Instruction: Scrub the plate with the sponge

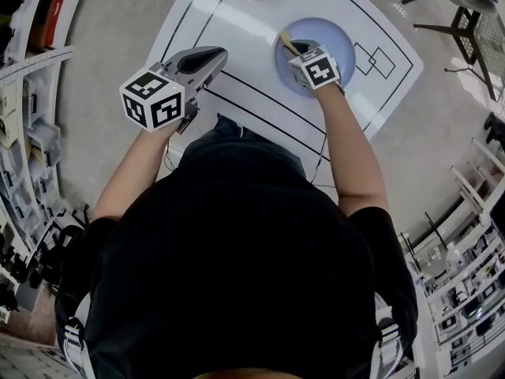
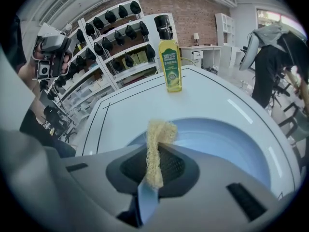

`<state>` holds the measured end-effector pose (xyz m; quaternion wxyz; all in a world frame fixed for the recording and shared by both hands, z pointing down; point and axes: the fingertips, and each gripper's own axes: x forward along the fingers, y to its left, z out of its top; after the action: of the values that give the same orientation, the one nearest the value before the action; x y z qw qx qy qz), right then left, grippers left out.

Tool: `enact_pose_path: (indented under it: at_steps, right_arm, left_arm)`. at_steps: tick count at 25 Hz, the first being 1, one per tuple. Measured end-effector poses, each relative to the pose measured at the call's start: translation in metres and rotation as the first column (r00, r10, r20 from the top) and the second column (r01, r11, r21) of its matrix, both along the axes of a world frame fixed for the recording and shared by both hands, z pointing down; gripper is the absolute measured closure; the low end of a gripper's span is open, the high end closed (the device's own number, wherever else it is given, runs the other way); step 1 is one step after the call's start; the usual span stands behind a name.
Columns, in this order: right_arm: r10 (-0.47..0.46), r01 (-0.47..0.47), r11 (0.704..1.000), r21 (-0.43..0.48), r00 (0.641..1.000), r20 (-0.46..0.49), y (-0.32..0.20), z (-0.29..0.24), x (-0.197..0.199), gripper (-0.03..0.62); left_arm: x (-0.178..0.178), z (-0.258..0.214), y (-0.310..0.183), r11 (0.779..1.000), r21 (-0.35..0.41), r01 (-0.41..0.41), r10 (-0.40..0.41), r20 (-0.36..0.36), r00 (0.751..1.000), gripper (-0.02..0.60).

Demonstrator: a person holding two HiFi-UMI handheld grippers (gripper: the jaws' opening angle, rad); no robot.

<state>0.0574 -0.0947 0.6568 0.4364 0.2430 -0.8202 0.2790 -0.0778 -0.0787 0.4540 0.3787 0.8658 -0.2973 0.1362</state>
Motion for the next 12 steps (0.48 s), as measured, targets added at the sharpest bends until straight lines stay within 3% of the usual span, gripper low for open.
enact_pose_path:
  at_steps: [12]
  right_arm:
    - [0.036, -0.035, 0.999, 0.022, 0.999, -0.03, -0.026, -0.001, 0.02, 0.556]
  left_arm:
    - [0.008, 0.004, 0.001, 1.0, -0.005, -0.024, 0.024, 0.005, 1.0, 0.557]
